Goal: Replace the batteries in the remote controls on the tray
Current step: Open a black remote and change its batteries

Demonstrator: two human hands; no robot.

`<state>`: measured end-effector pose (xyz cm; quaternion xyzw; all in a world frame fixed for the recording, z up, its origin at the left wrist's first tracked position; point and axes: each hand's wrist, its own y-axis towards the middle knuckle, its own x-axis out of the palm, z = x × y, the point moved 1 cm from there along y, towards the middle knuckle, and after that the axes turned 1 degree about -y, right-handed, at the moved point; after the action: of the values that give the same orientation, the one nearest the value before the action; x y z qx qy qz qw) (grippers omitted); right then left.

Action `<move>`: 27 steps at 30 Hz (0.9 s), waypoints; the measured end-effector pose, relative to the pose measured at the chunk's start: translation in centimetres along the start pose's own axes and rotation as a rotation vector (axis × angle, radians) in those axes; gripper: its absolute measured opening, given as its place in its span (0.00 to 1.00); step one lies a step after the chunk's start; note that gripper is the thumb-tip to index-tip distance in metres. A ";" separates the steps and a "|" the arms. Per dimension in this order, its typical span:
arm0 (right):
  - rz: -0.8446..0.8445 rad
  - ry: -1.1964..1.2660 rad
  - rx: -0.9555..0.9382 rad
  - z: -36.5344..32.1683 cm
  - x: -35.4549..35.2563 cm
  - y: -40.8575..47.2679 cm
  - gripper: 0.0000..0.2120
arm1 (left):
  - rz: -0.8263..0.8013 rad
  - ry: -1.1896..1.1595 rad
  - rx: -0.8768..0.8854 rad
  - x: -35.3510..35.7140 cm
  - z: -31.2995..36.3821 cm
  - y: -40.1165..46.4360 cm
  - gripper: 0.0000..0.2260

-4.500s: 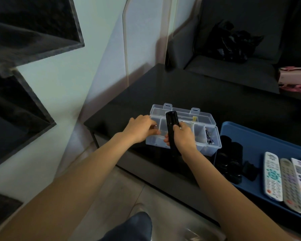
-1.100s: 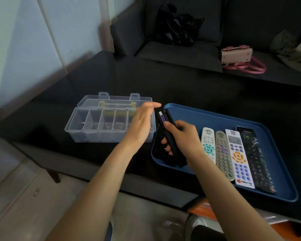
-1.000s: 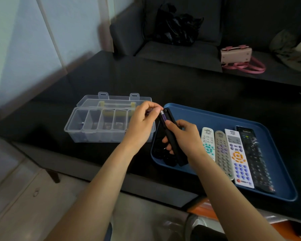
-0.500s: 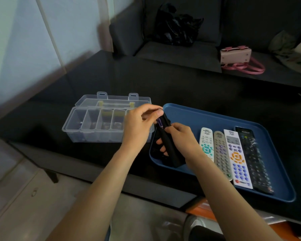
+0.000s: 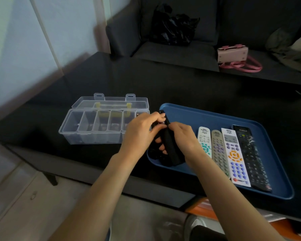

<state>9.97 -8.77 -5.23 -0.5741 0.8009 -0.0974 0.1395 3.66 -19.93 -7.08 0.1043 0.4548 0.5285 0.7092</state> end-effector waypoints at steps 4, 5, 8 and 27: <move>-0.008 0.026 -0.001 0.0 -0.2 -0.2 0.22 | 0.040 0.019 0.011 0.4 -0.5 0.0 0.11; -0.011 0.030 -0.007 0.0 -0.2 -0.3 0.22 | 0.034 -0.004 -0.003 0.5 -0.6 0.0 0.11; -0.017 0.061 -0.016 0.0 -0.1 -0.4 0.21 | 0.012 -0.045 -0.029 0.8 -0.7 0.0 0.13; 0.065 -0.056 -0.148 0.0 -0.1 -0.9 0.20 | -0.059 -0.634 -0.550 0.9 0.6 0.7 0.18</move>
<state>10.82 -9.00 -4.96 -0.5591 0.8198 -0.0174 0.1224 3.69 -18.72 -6.80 0.0553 0.0585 0.5513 0.8304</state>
